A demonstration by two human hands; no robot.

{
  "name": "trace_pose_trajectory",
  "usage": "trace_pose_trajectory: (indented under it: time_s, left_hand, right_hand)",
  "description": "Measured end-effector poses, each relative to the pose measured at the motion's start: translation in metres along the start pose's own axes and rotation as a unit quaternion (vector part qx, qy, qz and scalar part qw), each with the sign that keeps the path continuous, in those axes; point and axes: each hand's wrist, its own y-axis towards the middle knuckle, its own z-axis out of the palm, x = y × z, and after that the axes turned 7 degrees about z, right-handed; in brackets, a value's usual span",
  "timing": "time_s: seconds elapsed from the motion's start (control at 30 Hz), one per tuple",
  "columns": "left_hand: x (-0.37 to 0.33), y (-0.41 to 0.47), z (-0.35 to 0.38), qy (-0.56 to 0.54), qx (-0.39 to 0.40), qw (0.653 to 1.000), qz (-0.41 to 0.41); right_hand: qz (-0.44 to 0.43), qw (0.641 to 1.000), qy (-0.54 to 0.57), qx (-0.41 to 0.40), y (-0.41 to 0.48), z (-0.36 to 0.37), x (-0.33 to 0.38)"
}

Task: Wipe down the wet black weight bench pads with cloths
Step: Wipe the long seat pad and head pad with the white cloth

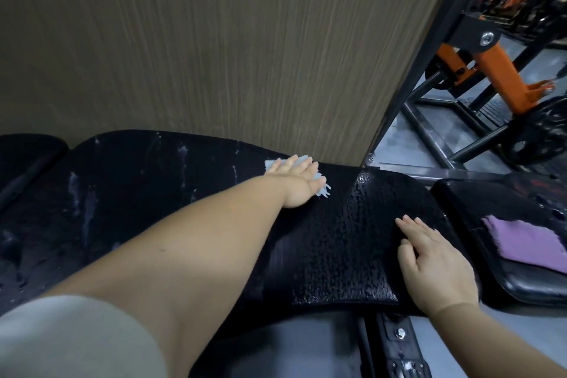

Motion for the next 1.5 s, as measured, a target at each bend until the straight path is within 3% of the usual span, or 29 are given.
trace_pose_trajectory:
  time_s: [0.3, 0.6, 1.2, 1.37, 1.5]
  left_hand:
    - [0.019, 0.044, -0.022, -0.005, -0.011, 0.999, -0.034]
    - [0.012, 0.033, -0.018, 0.030, -0.019, 0.999, -0.031]
    - [-0.037, -0.108, 0.048, 0.049, 0.022, 0.997, 0.057]
    - [-0.041, -0.146, 0.062, 0.058, 0.032, 0.996, 0.068]
    - [-0.038, -0.175, 0.069, 0.054, 0.045, 0.994, 0.081]
  right_hand:
    - [-0.002, 1.000, -0.001, -0.007, 0.003, 0.003, 0.001]
    - [0.002, 1.000, -0.002, -0.006, 0.003, 0.002, 0.003]
    - [0.011, 0.995, -0.062, 0.079, -0.004, -0.008, 0.026]
    - [-0.077, 0.993, -0.024, 0.090, -0.031, 0.000, 0.061]
    - [-0.098, 0.989, -0.029, 0.106, -0.032, 0.002, 0.071]
